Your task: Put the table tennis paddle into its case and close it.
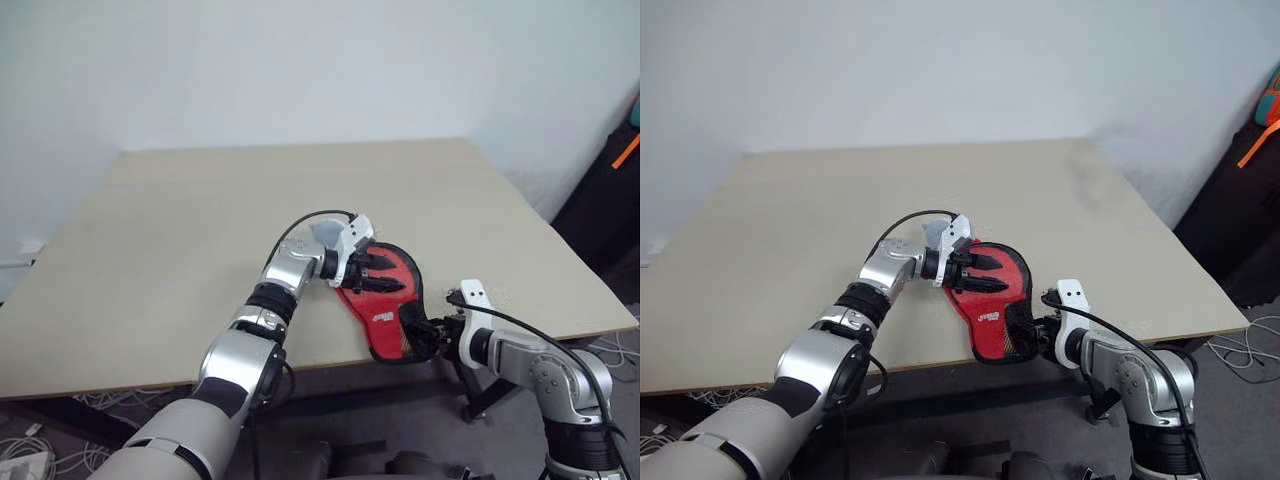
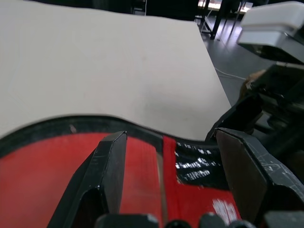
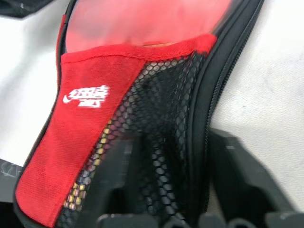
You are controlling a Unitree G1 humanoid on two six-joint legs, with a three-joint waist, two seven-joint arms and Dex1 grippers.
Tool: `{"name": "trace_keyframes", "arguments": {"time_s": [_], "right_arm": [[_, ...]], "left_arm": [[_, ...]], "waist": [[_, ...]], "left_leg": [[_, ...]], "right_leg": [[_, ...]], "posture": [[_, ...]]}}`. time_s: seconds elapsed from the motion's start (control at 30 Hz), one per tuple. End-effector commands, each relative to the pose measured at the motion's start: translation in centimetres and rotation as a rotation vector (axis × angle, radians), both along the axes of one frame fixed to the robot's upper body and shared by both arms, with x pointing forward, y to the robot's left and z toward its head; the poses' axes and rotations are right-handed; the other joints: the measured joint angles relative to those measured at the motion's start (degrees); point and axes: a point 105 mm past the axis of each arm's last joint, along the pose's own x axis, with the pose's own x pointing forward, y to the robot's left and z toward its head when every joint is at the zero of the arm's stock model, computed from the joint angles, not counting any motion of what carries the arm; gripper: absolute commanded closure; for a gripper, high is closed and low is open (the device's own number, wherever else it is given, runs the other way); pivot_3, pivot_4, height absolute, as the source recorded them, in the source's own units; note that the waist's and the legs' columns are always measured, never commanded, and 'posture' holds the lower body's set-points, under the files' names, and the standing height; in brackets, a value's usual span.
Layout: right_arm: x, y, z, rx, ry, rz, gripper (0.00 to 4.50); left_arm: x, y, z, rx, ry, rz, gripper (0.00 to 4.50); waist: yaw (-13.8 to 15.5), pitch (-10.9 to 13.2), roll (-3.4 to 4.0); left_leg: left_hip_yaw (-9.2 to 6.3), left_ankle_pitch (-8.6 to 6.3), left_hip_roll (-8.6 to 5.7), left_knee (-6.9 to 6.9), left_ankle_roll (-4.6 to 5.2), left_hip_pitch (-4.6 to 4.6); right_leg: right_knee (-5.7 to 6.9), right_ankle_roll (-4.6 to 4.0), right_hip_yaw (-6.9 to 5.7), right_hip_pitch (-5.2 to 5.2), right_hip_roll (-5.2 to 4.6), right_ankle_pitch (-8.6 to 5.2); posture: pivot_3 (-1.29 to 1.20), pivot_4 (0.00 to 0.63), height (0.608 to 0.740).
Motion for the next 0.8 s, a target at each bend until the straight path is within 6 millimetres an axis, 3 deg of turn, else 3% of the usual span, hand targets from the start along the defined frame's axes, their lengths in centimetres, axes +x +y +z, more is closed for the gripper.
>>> {"name": "trace_keyframes", "arguments": {"time_s": [0.03,0.13,0.23,0.37,0.8], "right_arm": [[-0.6,0.2,-0.4,0.051,0.059,0.017,3.54],[-0.9,0.3,-0.1,0.058,0.052,0.039,4.48],[-1.4,1.1,1.1,0.112,0.026,0.091,4.48],[-2.1,1.5,1.2,0.127,0.047,0.123,4.48],[-7.9,2.8,2.1,0.173,0.106,0.278,4.48]], "left_arm": [[0.5,-0.1,1.6,-0.025,-0.051,0.005,1.38],[0.6,-0.1,1.5,-0.018,-0.051,0.015,1.38],[0.6,-0.1,1.3,-0.011,-0.053,0.017,1.38],[0.5,-0.1,1.2,-0.006,-0.055,0.016,1.38],[0.4,0.0,0.8,0.001,-0.054,0.016,1.38]], "waist": [[0.1,0.0,0.00],[0.3,0.0,0.00],[0.3,0.0,-0.01],[0.3,0.0,-0.01],[0.3,0.1,-0.07]], "left_leg": [[0.00,0.00,0.00,0.00,0.00,0.00],[-0.01,-0.01,-0.02,0.01,-0.01,0.00],[-0.01,-0.02,-0.02,0.01,-0.02,0.00],[-0.01,-0.02,-0.02,-0.01,-0.02,-0.01],[-0.03,-0.05,-0.02,-0.04,-0.05,-0.03]], "right_leg": [[0.00,0.00,0.00,0.00,0.00,0.00],[-0.01,0.00,-0.01,0.02,-0.01,0.00],[-0.02,0.00,-0.02,0.02,-0.03,0.00],[-0.02,0.00,-0.01,0.00,-0.02,0.00],[-0.05,0.08,-0.03,0.00,-0.04,-0.05]], "posture": [[0.00,0.000,0.740],[0.00,0.000,0.740],[0.00,0.000,0.740],[0.00,0.000,0.740],[0.00,0.000,0.740]]}}
